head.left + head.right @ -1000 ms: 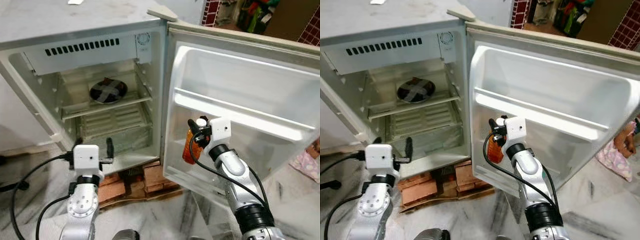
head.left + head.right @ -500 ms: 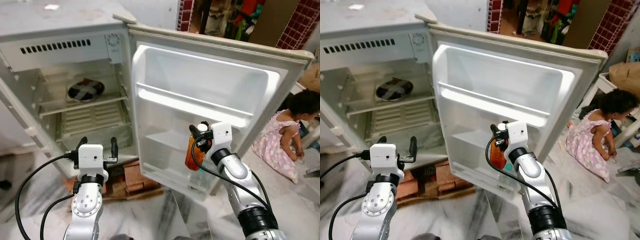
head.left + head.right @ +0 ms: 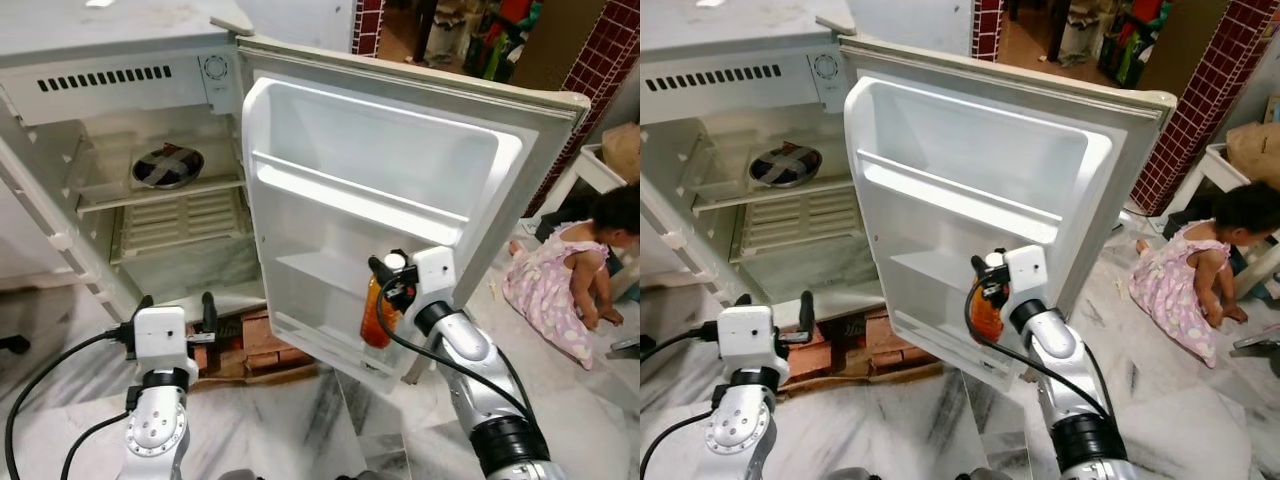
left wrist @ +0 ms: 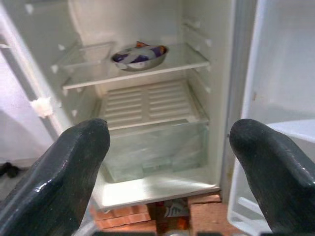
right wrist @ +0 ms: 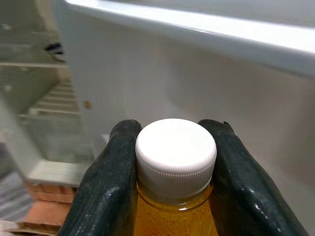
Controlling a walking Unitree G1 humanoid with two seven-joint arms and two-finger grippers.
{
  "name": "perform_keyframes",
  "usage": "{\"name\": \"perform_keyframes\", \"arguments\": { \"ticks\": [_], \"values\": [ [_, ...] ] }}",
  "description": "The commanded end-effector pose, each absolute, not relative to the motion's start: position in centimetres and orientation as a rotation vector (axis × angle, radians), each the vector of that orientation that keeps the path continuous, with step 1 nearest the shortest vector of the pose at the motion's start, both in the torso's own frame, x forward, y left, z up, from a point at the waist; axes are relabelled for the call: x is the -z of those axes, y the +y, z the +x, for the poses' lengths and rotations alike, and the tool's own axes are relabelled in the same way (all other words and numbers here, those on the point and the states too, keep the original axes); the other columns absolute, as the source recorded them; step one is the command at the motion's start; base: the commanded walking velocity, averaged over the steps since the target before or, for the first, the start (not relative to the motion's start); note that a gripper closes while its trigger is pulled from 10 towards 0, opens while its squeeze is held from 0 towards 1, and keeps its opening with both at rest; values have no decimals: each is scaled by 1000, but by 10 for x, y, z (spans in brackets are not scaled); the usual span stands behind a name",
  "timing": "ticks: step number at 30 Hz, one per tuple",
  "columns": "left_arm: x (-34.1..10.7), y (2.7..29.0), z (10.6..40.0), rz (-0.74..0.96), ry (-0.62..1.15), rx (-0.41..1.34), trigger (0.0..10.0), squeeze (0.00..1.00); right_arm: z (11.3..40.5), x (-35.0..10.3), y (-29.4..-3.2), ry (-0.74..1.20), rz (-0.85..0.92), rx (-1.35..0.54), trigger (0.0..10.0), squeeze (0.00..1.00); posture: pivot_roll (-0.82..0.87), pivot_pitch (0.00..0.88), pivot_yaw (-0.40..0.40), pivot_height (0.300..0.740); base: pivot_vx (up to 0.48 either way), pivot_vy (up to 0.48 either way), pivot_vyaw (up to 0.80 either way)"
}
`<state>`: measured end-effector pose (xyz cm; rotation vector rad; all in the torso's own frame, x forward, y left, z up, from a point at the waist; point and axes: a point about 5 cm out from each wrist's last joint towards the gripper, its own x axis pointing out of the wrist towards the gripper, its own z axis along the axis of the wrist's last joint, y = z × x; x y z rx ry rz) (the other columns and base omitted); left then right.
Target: Restocking fridge
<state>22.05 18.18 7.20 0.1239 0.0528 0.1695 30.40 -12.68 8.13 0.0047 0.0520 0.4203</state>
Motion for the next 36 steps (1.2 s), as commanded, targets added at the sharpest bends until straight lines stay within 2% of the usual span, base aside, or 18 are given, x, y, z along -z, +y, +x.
{"name": "perform_keyframes", "arguments": {
  "ticks": [1,7,23,36],
  "values": [
    [-75,184,219,133,48,-177,10000,0,307,-90,-126,6,3,-427,10000,0,14,71,-6,740,0,0,0],
    [-76,183,218,165,36,-171,10000,0,308,-90,-127,7,4,-416,10000,0,20,76,-9,740,0,0,673],
    [-77,181,218,161,41,-156,10000,0,309,-91,-130,-8,9,-386,10000,0,17,81,-6,740,0,0,0],
    [-78,183,219,167,38,-172,10000,0,308,-90,-129,-8,14,-387,10000,0,17,87,-5,665,0,0,0]
  ]
}}
